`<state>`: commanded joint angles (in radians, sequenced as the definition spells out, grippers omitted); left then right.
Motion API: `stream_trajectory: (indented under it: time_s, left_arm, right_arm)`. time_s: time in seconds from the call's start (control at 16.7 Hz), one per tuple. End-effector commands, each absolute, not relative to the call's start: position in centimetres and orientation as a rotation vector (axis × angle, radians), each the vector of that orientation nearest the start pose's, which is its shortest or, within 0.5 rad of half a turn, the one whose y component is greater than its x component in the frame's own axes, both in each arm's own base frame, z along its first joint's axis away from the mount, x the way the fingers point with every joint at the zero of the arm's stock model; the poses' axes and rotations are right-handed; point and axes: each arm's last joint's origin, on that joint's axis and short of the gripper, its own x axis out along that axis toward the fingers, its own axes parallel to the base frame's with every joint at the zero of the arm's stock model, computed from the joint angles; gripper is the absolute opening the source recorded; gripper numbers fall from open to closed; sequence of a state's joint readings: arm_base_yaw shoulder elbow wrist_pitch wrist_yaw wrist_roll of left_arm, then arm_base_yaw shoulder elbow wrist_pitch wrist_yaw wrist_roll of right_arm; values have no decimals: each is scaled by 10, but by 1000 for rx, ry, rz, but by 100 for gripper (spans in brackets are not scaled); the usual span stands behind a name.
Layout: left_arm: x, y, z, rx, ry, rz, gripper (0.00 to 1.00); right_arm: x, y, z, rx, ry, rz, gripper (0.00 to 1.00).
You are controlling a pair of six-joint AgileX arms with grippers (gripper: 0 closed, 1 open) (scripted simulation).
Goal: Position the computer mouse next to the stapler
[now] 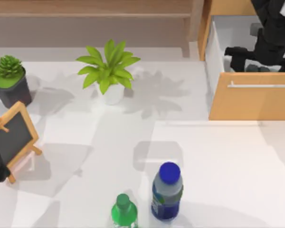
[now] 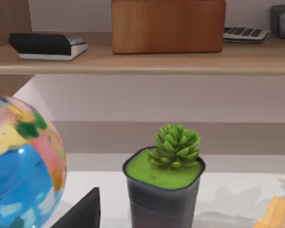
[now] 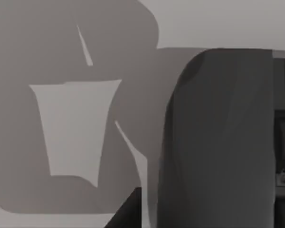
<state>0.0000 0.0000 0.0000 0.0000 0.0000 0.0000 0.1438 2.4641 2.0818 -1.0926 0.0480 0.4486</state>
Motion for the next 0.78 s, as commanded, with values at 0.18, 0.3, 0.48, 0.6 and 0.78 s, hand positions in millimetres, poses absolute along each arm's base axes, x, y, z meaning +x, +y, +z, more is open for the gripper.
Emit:
stream_trajectory:
  time_s: [0.18, 0.3, 0.48, 0.6, 0.78]
  left_arm:
    - [106, -1, 160, 0, 0, 0, 100]
    - [106, -1, 160, 0, 0, 0, 100]
    - [106, -1, 160, 0, 0, 0, 100]
    - [106, -1, 160, 0, 0, 0, 100]
    - [106, -1, 160, 0, 0, 0, 100]
  right_arm:
    - [485, 75, 131, 218, 1454, -236, 32]
    - [485, 75, 131, 218, 1454, -236, 17]
    - [485, 75, 131, 218, 1454, -236, 0]
    - [485, 75, 131, 218, 1454, -236, 0]
    - [485, 75, 131, 218, 1454, -236, 0]
